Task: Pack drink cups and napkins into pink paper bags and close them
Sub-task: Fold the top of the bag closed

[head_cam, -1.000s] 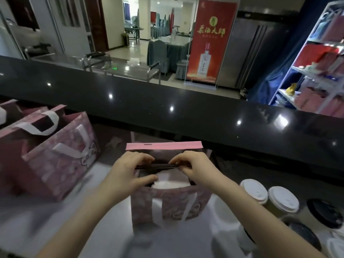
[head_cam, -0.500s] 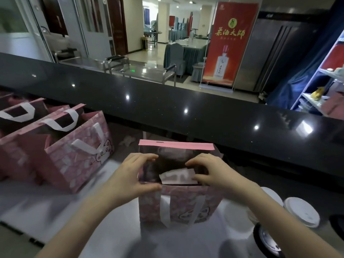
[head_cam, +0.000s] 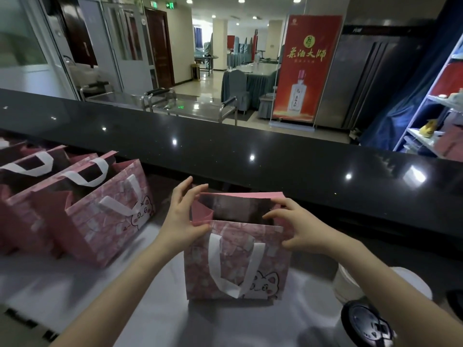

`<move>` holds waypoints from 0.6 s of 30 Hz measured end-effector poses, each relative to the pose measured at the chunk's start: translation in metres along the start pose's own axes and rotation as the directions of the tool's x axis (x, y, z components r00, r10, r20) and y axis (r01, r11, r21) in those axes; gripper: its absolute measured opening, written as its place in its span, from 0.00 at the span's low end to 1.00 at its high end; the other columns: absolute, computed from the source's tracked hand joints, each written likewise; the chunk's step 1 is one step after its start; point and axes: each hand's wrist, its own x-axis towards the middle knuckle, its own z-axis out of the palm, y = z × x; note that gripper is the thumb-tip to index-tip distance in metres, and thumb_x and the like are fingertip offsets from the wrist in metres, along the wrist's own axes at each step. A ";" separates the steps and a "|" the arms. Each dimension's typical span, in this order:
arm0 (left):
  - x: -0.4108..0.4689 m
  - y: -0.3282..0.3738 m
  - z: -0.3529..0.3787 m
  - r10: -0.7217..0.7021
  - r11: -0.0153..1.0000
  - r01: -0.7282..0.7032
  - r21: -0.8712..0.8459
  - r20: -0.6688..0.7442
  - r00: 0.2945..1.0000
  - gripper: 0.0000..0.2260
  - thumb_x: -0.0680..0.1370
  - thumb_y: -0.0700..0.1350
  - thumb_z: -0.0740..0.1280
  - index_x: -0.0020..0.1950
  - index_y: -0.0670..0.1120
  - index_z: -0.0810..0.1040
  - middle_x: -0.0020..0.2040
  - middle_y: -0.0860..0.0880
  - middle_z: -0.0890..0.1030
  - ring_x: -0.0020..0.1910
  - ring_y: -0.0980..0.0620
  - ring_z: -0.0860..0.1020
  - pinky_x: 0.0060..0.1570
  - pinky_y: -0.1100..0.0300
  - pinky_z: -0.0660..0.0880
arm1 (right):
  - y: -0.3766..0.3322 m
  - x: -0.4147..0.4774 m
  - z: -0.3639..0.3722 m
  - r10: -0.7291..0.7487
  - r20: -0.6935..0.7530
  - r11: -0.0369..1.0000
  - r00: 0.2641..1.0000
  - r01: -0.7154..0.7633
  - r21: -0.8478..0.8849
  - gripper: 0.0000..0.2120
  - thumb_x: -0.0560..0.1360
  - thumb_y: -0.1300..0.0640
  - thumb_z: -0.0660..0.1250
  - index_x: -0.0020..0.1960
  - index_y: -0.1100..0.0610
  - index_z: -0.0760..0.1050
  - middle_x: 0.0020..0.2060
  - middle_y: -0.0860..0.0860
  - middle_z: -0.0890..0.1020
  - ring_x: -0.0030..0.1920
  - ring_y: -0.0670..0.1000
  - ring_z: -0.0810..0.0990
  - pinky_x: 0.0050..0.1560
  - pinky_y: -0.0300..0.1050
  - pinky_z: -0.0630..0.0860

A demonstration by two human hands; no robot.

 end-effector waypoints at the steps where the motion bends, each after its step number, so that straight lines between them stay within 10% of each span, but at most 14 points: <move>1: 0.003 0.000 -0.001 -0.001 1.000 0.001 0.015 0.004 1.000 0.38 0.67 0.37 0.78 0.65 0.68 0.67 0.75 0.63 0.51 0.74 0.54 0.60 0.53 0.61 0.79 | -0.001 0.004 0.002 0.001 -0.037 1.000 0.999 -0.001 0.017 0.30 0.65 0.62 0.73 0.63 0.43 0.74 0.70 0.43 0.59 0.70 0.47 0.63 0.60 0.35 0.69; 5: 0.015 -0.005 -0.007 -0.012 0.992 0.015 0.124 -0.024 1.000 0.38 0.65 0.42 0.80 0.68 0.63 0.68 0.77 0.62 0.46 0.68 0.74 0.55 0.63 0.51 0.74 | -0.007 0.016 0.007 -0.002 -0.125 1.000 0.992 0.002 -0.004 0.35 0.67 0.68 0.71 0.67 0.42 0.69 0.76 0.42 0.45 0.70 0.53 0.66 0.54 0.43 0.79; 10: 0.028 -0.015 -0.006 -0.015 0.989 0.016 0.149 -0.006 1.000 0.39 0.63 0.43 0.81 0.68 0.62 0.68 0.75 0.64 0.46 0.70 0.54 0.60 0.53 0.65 0.78 | -0.012 0.030 0.002 0.078 -0.044 0.994 0.996 -0.081 -0.076 0.53 0.66 0.72 0.71 0.74 0.34 0.50 0.73 0.37 0.30 0.46 0.49 0.81 0.34 0.46 0.81; 14: 0.035 -0.027 -0.002 -0.020 0.970 0.022 0.244 -0.013 1.000 0.39 0.63 0.45 0.81 0.70 0.58 0.68 0.73 0.59 0.54 0.68 0.52 0.62 0.60 0.56 0.76 | -0.015 0.039 -0.006 0.147 0.036 0.985 0.989 -0.143 -0.096 0.52 0.66 0.73 0.69 0.74 0.33 0.49 0.76 0.44 0.38 0.59 0.55 0.76 0.39 0.50 0.82; 18: 0.041 -0.030 -0.001 -0.033 0.936 0.033 0.350 -0.003 0.999 0.39 0.64 0.49 0.80 0.72 0.56 0.67 0.59 0.59 0.71 0.58 0.57 0.62 0.62 0.56 0.69 | -0.016 0.044 -0.009 0.153 0.042 0.982 0.987 -0.147 -0.119 0.43 0.66 0.70 0.70 0.68 0.39 0.55 0.67 0.50 0.61 0.48 0.54 0.78 0.38 0.49 0.82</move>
